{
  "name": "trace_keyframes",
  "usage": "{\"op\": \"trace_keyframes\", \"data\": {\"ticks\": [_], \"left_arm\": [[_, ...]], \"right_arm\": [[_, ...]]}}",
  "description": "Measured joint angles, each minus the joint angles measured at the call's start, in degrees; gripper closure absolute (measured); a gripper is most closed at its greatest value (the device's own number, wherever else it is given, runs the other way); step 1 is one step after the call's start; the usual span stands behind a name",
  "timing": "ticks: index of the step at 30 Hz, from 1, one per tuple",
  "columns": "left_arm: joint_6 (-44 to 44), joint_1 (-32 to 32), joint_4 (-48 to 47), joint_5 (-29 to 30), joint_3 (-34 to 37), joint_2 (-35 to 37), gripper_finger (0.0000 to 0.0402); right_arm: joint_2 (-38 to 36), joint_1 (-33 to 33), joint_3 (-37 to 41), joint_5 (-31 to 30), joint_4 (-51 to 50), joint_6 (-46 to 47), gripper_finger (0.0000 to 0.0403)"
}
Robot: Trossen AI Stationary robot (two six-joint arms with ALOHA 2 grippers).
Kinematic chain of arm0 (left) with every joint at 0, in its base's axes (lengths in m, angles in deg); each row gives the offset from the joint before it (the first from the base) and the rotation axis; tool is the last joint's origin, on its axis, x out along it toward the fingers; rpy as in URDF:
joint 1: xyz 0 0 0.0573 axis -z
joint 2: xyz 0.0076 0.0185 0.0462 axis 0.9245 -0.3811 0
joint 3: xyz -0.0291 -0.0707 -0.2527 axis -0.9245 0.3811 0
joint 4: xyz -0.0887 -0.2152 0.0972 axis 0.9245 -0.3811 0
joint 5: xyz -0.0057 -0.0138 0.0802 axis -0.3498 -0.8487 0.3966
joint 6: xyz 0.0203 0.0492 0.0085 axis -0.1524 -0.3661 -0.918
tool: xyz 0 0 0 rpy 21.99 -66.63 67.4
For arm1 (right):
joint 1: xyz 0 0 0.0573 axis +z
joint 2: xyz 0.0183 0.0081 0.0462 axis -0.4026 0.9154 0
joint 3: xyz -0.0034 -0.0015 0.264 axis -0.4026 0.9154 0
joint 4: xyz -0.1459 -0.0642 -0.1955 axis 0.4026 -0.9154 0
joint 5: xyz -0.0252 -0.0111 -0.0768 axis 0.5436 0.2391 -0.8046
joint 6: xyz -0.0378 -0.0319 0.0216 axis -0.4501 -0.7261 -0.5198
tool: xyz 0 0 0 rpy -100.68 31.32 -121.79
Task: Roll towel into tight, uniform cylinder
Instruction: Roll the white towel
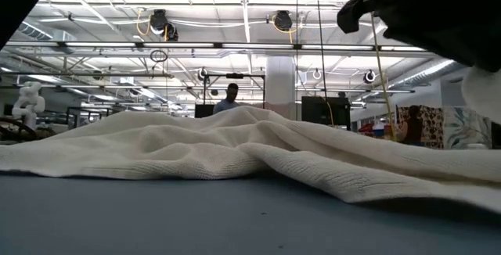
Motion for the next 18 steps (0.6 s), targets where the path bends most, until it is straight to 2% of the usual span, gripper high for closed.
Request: {"op": "trace_keyframes", "data": {"ticks": [3, 6, 10, 15, 18], "left_arm": [[2.33, 0.55, -0.47, -0.07, 0.00, 0.00, 0.0386], [3.42, 1.35, -0.18, -0.16, 0.00, -0.11, 0.0386], [4.31, 1.90, 0.17, -0.31, 0.00, -1.19, 0.0386], [5.48, 1.73, 0.47, -0.58, 0.04, -2.37, 0.0386], [5.44, 1.77, 0.25, -0.58, 0.04, -2.45, 0.0386]], "right_arm": [[0.00, 0.00, 0.00, 2.46, 0.01, -0.16, 0.0390], [-0.02, 0.00, -0.02, 4.53, 0.05, 1.62, 0.0394], [0.00, 0.00, -0.04, 5.71, -2.12, 4.52, 0.0346], [0.02, 0.19, -0.15, 4.50, -7.77, 8.77, 0.0270], [0.02, 0.58, -0.13, 3.20, -8.75, 9.27, 0.0241]]}}
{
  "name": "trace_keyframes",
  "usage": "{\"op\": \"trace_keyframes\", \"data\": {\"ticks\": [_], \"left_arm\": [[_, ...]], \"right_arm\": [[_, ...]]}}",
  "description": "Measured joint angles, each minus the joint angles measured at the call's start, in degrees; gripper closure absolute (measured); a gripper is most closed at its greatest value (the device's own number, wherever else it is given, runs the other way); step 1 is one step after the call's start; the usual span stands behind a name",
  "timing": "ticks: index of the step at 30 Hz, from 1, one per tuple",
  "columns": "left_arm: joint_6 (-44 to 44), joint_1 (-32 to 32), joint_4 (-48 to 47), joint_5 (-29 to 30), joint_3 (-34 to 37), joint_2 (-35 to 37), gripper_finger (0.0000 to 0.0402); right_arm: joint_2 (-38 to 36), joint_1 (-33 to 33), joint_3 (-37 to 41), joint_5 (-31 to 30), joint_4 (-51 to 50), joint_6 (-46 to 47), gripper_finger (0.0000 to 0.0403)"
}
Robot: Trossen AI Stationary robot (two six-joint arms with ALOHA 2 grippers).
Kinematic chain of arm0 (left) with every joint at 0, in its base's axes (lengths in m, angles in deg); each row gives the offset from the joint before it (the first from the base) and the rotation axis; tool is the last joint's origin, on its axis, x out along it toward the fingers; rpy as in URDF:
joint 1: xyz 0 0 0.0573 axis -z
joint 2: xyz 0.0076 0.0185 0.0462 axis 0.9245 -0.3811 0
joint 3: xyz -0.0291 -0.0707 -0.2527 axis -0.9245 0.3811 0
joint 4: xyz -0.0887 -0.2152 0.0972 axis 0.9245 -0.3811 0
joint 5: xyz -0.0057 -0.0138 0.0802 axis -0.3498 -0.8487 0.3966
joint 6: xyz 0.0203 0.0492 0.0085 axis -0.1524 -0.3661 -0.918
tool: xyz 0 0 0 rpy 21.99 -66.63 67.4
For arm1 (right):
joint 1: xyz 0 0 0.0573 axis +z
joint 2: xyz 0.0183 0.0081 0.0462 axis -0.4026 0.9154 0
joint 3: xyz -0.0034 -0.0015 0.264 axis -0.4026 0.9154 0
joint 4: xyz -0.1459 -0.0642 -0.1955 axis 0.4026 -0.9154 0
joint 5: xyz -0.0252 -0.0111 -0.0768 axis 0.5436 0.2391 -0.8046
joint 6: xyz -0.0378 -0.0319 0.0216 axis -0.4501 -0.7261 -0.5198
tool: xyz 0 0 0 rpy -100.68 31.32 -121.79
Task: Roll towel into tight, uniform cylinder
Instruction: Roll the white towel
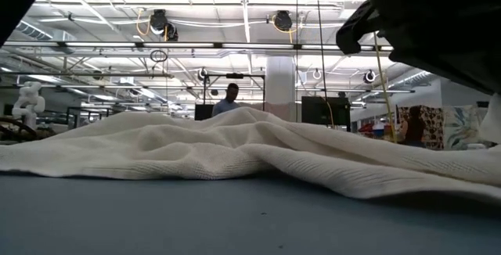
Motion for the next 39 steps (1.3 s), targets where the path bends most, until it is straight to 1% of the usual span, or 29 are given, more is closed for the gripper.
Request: {"op": "trace_keyframes", "data": {"ticks": [3, 7, 9, 13, 17, 20, 25, 28, 32, 36, 39], "left_arm": [[-0.01, 0.07, -0.03, -0.02, 0.00, 0.00, 0.0386], [-0.24, -0.04, 1.80, -0.04, 0.00, 0.00, 0.0386], [-1.07, -0.11, 3.05, -0.04, -0.02, 0.00, 0.0386], [-4.36, -0.50, 2.28, 0.51, -0.04, 0.00, 0.0386], [-9.37, -2.13, 2.75, 2.87, -0.40, 0.32, 0.0386], [-13.38, -3.49, 2.53, 3.87, -2.29, 0.98, 0.0386], [-16.59, -4.86, 0.00, 3.84, -4.57, 3.37, 0.0386], [-16.62, -4.83, -0.50, 3.87, -4.50, 5.02, 0.0386], [-16.03, -4.33, -0.61, 3.17, -4.55, 5.34, 0.0386], [-10.49, -3.66, -3.52, 0.69, -3.98, 4.35, 0.0386], [-7.67, -3.20, -2.56, -0.06, -1.12, 4.37, 0.0386]], "right_arm": [[-0.18, 0.29, 0.02, -0.37, -0.06, -0.21, 0.0228], [-0.37, 1.11, -0.21, -0.31, 0.02, -0.20, 0.0228], [-0.39, 1.48, -1.52, -0.25, -0.65, -0.37, 0.0229], [-0.41, 2.51, -4.62, -0.05, -2.63, -2.24, 0.0229], [-0.43, 2.95, -6.56, -0.54, -6.20, -3.17, 0.0229], [-0.40, 2.90, -6.49, -3.01, -8.93, -1.80, 0.0229], [-0.03, 3.60, -6.14, -7.06, -8.97, -1.86, 0.0229], [0.03, 4.08, -6.14, -10.24, -9.02, -1.95, 0.0229], [0.07, 4.02, -6.14, -10.72, -9.70, -2.32, 0.0229], [-0.99, 4.02, -6.16, -7.27, -13.36, -1.94, 0.0229], [-2.89, 4.02, -6.92, -5.00, -17.74, -0.15, 0.0229]]}}
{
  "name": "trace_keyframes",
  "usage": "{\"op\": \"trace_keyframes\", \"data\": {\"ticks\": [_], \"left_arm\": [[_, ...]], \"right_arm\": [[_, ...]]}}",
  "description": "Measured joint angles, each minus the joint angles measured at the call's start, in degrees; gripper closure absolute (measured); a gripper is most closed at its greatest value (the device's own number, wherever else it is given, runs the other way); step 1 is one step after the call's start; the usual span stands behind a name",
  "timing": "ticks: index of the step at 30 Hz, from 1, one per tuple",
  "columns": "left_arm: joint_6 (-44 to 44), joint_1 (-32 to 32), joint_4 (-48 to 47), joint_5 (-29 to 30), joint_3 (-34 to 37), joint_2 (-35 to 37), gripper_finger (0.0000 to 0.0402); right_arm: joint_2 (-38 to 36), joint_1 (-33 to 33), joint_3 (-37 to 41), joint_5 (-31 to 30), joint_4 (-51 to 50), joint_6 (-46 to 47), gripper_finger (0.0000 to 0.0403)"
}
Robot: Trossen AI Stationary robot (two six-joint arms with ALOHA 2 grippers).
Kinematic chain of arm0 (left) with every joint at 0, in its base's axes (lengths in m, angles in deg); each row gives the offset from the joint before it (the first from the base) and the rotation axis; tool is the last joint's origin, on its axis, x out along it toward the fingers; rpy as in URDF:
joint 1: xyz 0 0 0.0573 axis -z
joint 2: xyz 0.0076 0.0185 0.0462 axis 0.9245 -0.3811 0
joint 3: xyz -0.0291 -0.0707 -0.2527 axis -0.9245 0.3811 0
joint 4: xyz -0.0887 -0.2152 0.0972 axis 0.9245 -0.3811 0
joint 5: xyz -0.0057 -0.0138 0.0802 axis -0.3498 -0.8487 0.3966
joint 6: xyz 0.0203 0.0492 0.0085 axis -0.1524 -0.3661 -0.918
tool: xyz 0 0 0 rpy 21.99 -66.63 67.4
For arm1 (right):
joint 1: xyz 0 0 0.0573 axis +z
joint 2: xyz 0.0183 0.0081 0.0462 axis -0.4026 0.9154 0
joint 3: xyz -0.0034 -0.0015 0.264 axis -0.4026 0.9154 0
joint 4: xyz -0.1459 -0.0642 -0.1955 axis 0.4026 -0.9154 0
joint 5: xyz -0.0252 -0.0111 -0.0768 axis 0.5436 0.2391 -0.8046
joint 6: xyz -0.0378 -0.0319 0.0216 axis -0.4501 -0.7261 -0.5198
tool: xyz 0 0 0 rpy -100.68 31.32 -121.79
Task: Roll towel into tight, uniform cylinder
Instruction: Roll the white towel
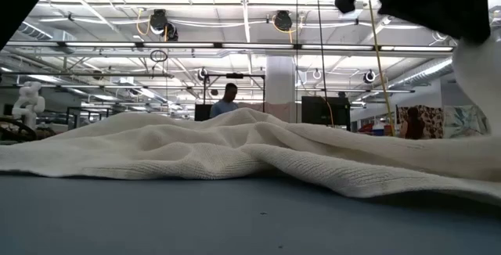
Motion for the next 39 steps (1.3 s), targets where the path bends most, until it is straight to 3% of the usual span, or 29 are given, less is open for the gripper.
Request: {"op": "trace_keyframes", "data": {"ticks": [5, 10, 17, 25, 31, 39], "left_arm": [[2.06, 0.53, 1.31, -0.05, 3.37, -0.03, 0.0386], [1.50, 0.53, 1.09, -0.06, 4.69, -0.24, 0.0386], [-0.38, 0.19, 0.68, 1.96, 4.66, 0.09, 0.0386], [0.11, -0.16, 0.66, 2.18, 4.65, 0.31, 0.0386], [0.07, -0.12, 0.81, 2.20, 4.65, 0.31, 0.0386], [-0.85, -0.15, 0.98, 2.20, 4.64, 0.31, 0.0386]], "right_arm": [[-3.57, 0.00, -2.98, 1.37, -10.01, 4.43, 0.0229], [-3.71, 0.00, -2.32, -2.63, -15.10, 9.84, 0.0229], [-2.15, 0.00, 1.82, -2.45, -13.72, 14.15, 0.0229], [-2.15, 0.00, 2.02, 2.85, -11.57, 12.36, 0.0229], [-2.15, -0.12, 4.15, -0.53, -6.84, 10.07, 0.0229], [-2.15, -0.15, 5.83, -4.46, -6.63, 13.73, 0.0229]]}}
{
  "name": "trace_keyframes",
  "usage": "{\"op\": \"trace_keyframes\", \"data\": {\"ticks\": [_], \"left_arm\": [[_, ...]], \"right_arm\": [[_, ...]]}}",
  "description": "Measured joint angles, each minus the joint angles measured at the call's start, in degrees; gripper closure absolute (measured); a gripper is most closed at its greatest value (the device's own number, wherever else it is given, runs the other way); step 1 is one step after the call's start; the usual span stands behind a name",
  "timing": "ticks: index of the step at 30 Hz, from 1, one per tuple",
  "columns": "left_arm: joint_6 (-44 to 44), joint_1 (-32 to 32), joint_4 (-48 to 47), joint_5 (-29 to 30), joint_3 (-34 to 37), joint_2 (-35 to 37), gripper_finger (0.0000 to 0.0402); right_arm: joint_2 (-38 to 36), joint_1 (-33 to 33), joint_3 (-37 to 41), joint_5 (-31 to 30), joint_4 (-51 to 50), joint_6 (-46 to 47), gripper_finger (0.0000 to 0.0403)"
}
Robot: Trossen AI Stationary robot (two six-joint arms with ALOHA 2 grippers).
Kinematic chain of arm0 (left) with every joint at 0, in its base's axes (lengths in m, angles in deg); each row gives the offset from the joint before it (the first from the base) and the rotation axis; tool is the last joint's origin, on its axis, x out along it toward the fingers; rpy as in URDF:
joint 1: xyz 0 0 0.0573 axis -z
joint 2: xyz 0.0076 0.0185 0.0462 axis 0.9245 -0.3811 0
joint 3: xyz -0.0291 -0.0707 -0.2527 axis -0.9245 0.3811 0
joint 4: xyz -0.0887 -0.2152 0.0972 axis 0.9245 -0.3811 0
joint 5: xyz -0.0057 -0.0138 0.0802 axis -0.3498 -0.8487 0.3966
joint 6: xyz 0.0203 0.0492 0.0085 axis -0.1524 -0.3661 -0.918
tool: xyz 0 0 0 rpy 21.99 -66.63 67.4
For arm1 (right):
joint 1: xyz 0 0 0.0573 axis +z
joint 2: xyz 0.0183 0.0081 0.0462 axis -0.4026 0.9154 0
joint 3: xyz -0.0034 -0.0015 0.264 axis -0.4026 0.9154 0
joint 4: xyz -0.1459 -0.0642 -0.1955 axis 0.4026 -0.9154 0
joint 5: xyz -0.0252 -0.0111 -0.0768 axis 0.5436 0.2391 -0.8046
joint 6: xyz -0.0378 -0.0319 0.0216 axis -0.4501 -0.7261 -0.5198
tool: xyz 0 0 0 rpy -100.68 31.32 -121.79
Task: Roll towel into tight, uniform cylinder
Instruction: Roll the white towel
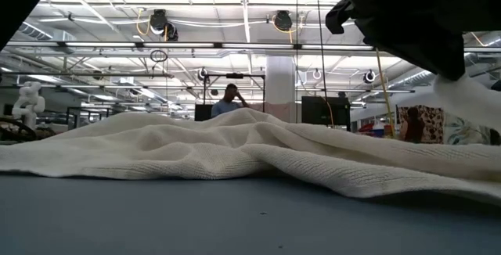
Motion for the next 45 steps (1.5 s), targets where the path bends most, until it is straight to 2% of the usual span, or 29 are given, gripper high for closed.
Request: {"op": "trace_keyframes", "data": {"ticks": [6, 12, 17, 26, 32, 40, 45], "left_arm": [[-3.27, 0.02, 1.59, 2.43, 0.00, 0.11, 0.0386], [-3.60, -0.09, 3.54, 3.32, -0.04, 0.31, 0.0386], [-2.13, -0.11, 4.23, 1.35, -0.04, 0.31, 0.0386], [-2.01, -0.19, 3.92, 1.03, -0.04, 0.31, 0.0386], [-2.01, -0.22, 3.94, 1.06, -0.04, 0.20, 0.0386], [-0.61, -0.28, 3.89, 1.09, 0.48, 0.01, 0.0386], [-0.59, -0.24, 3.94, 1.09, 0.50, 0.00, 0.0386]], "right_arm": [[0.00, -1.38, 0.24, 0.16, -0.41, 2.17, 0.0238], [0.00, -1.84, 0.24, 4.33, -1.56, 3.50, 0.0263], [0.00, -1.84, -1.09, 4.89, -3.47, 5.30, 0.0283], [0.00, -1.73, -4.18, 6.24, -5.39, 2.41, 0.0312], [0.00, -1.70, -4.18, 11.31, -6.24, 3.20, 0.0329], [0.00, 0.04, -4.18, 9.69, -4.29, 2.74, 0.0349], [-0.17, 2.25, -4.20, 3.41, -3.78, 2.69, 0.0354]]}}
